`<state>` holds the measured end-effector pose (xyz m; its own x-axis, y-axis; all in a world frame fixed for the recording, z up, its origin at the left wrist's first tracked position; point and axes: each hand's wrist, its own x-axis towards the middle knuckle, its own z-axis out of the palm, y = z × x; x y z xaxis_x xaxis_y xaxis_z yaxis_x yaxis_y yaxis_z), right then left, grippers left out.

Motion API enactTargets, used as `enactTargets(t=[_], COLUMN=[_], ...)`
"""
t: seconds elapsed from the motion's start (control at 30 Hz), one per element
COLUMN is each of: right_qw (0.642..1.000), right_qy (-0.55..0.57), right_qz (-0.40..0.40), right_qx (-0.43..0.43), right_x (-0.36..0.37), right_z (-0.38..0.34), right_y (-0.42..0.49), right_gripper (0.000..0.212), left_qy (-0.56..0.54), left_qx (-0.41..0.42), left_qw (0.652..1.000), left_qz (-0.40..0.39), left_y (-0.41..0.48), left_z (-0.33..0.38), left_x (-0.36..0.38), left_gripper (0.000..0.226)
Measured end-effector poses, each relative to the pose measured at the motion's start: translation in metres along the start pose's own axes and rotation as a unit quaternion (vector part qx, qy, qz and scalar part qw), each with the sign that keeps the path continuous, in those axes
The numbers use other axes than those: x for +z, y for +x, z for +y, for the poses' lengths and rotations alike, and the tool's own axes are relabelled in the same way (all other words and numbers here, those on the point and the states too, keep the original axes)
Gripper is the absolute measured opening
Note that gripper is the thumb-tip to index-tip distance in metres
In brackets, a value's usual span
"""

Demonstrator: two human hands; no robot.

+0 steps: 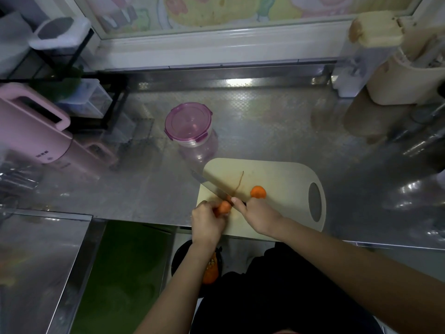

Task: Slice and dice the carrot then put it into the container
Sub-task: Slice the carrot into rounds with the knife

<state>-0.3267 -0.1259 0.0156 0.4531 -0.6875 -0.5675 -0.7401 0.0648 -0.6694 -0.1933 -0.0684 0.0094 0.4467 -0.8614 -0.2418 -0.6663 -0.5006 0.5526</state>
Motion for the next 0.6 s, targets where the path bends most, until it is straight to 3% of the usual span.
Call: enactTargets(t=[0.27, 0.43, 0.6], right_qw=[1.000, 0.998, 0.990], right_qy=[0.005, 0.026, 0.054], right_qz=[0.012, 0.055, 0.122], right_qx=[0.004, -0.011, -0.049], right_x=[-0.001, -0.001, -0.023], right_z=[-0.002, 0.010, 0.016], right_y=[0.000, -0.001, -0.010], right_gripper=[0.050, 0.069, 0.052], left_qy=[-0.010, -0.018, -0.022], left_qx=[0.010, 0.026, 0.037], left_qw=[1.000, 0.999, 0.998], left_qz=[-0.009, -0.033, -0.055], left_y=[0.001, -0.001, 0.003], left_z=[-0.003, -0.007, -0.001], left_x=[0.000, 0.004, 0.007], left_gripper=[0.024, 0.032, 0.044])
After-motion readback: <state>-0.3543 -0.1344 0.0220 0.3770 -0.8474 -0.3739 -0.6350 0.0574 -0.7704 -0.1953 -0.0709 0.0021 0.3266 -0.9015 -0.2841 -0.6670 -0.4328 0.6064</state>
